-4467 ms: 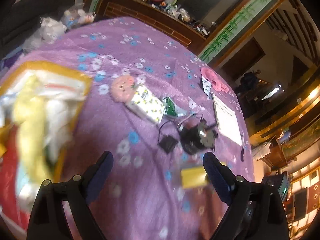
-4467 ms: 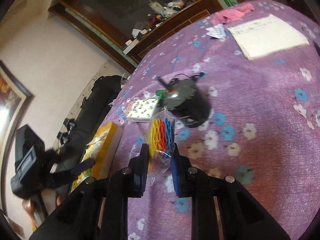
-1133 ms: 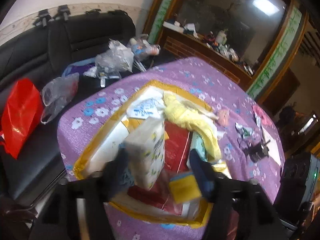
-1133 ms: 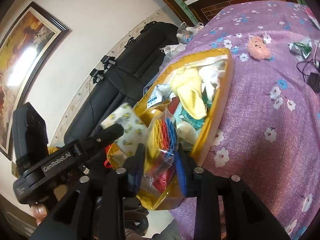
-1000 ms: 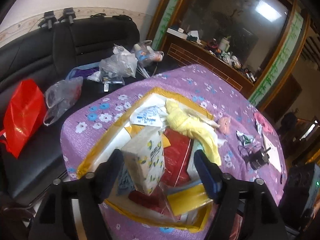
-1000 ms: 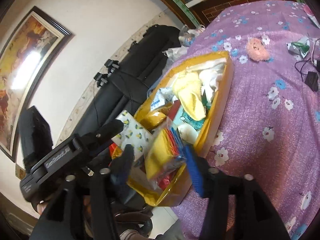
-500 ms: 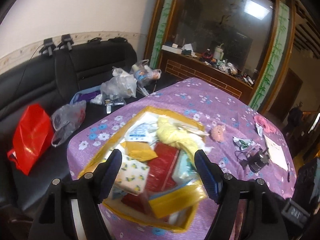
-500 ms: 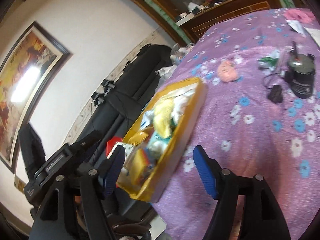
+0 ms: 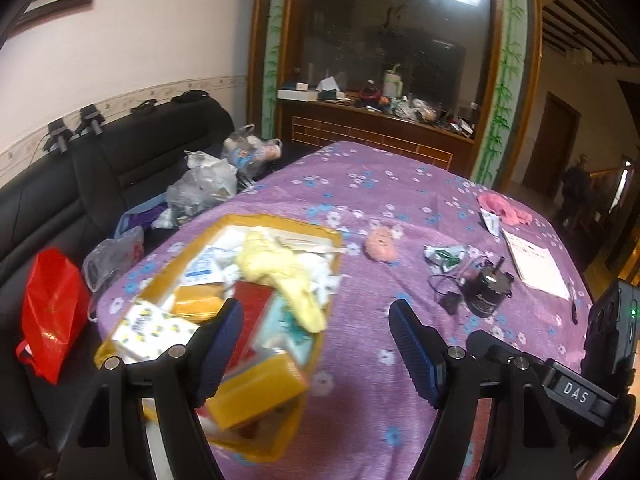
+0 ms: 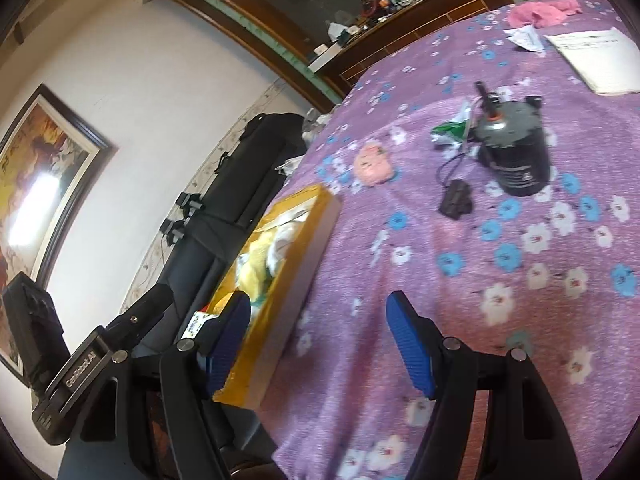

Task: Organize soft objects
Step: 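Open both grippers to drop the tissue pack and rainbow bag into the tray, then grasp the green-printed white packet with right while left moves to the pink bear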

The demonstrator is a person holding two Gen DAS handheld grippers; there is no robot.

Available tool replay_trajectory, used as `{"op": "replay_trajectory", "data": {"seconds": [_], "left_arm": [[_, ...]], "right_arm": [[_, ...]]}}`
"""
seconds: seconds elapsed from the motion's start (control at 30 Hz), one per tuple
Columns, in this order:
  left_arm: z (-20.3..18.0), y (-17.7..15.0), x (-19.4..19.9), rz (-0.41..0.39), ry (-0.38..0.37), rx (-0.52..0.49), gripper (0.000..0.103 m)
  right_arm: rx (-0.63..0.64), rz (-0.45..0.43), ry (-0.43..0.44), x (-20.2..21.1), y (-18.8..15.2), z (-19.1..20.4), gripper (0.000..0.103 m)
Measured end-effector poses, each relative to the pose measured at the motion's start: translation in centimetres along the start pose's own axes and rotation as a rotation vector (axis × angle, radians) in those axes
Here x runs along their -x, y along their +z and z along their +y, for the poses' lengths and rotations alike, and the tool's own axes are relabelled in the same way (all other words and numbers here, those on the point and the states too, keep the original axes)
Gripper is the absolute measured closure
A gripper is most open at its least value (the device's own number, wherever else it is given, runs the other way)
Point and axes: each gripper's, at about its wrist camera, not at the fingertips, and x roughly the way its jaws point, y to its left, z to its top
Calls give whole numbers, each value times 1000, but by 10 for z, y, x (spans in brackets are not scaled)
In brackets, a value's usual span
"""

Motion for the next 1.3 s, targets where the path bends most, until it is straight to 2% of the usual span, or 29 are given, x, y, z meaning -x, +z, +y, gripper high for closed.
{"op": "replay_trajectory", "data": {"seconds": [0.23, 0.4, 0.87, 0.97, 1.1, 1.23, 1.3], "left_arm": [[-34, 2, -17, 30, -18, -61, 24], [-47, 5, -31, 60, -34, -60, 25], [-48, 12, -60, 122, -97, -6, 24], [-42, 14, -63, 127, -109, 8, 25], [-28, 17, -65, 130, -125, 36, 25], [-13, 20, -65, 136, -139, 60, 25], [-6, 21, -64, 138, -152, 76, 25]], "right_arm": [[-18, -18, -36, 10, 8, -22, 33], [-5, -25, -80, 18, 19, -29, 33], [30, 0, -115, 17, 47, -31, 33], [64, 20, -143, 12, 64, -20, 33], [113, 63, -252, -5, 100, -6, 33], [122, 126, -344, -39, 141, -10, 33], [99, 154, -359, -56, 162, -18, 33]]}}
